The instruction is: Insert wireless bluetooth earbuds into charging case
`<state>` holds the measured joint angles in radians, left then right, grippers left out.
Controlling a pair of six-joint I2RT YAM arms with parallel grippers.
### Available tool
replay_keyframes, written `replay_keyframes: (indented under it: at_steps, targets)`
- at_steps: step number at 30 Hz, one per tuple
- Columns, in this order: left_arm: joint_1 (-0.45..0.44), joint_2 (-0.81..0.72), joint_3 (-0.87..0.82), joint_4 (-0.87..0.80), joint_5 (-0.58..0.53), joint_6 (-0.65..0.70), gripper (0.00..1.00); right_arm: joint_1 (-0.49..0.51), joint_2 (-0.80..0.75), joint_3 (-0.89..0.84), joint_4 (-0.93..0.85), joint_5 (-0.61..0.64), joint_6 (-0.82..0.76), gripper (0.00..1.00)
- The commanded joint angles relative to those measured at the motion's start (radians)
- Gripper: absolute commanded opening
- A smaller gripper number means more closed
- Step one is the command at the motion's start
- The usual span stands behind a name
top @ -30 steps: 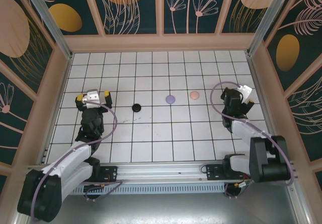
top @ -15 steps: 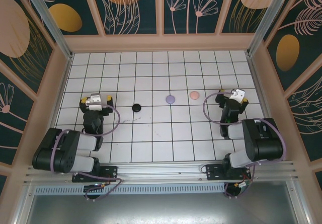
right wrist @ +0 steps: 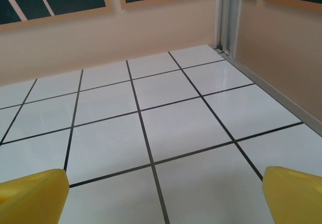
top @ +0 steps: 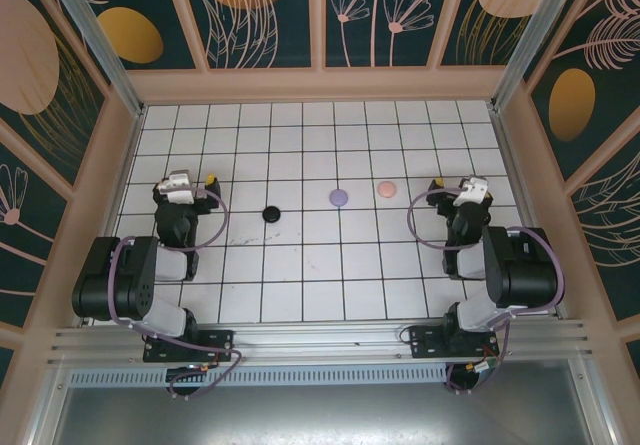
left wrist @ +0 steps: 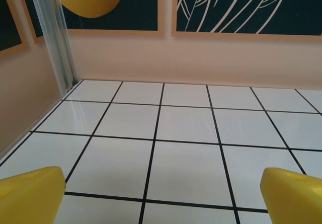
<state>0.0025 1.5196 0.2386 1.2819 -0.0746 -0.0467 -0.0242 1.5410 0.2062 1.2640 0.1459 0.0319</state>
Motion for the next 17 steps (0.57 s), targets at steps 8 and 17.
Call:
replay_keyframes:
  at_steps: [8, 17]
  targets:
    - [0.007, 0.011, 0.013, -0.028, 0.019, -0.033, 0.99, 0.023, 0.0, 0.012, 0.014, -0.031, -0.007, 0.99]
    - [0.008, 0.005, 0.005, -0.019, 0.0, -0.033, 0.99, 0.005, 0.0, 0.022, -0.006, -0.095, -0.008, 0.99]
